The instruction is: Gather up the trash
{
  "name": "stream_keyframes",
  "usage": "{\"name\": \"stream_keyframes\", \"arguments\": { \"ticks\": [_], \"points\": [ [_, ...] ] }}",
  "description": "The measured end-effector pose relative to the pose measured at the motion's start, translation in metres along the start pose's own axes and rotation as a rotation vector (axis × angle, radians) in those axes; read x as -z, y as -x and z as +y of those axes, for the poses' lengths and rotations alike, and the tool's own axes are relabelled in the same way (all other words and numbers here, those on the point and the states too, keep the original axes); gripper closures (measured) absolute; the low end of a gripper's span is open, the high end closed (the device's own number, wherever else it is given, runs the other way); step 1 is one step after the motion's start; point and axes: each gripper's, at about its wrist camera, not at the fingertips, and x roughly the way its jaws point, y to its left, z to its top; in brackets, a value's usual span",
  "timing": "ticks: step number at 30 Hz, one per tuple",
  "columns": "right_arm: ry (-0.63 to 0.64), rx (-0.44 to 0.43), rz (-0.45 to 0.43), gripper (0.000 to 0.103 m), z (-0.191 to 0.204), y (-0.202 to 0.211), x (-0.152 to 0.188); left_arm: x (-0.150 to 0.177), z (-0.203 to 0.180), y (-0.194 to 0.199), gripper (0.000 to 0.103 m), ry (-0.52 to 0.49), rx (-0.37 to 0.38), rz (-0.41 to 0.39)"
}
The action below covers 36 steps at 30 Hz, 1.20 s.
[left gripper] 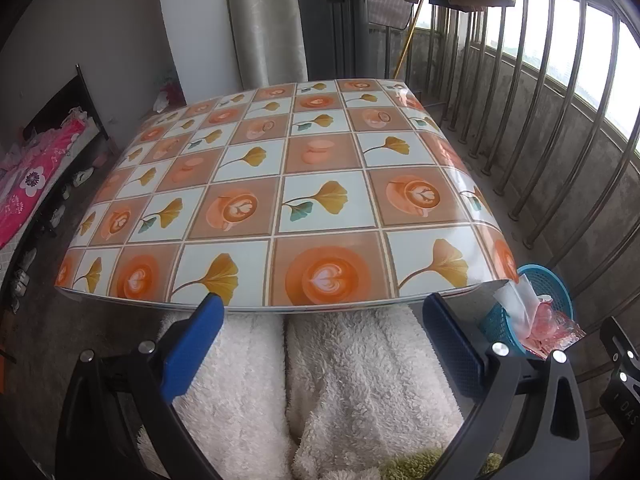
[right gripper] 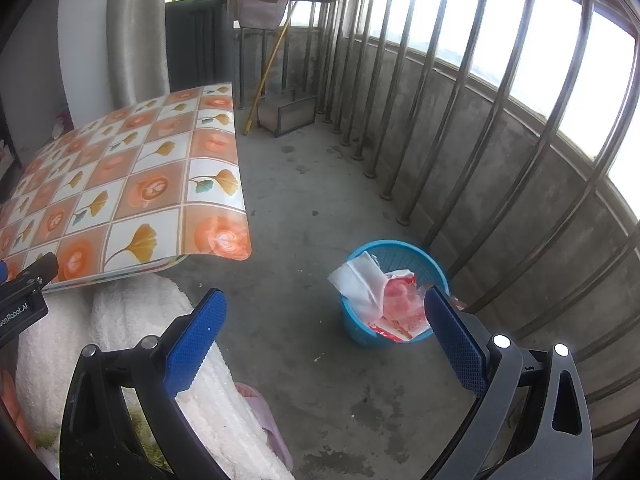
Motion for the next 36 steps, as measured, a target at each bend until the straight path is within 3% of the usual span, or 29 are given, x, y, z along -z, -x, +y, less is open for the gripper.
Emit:
{"name": "stream_keyframes", "arguments": {
  "ticks": [36],
  "points": [
    [0.013,-0.014,-0.009,0.008,0.012,0.002,-0.004,-0.001,0.001,0.001,0.006,-0.002,-0.006,-0.003]
  ]
}}
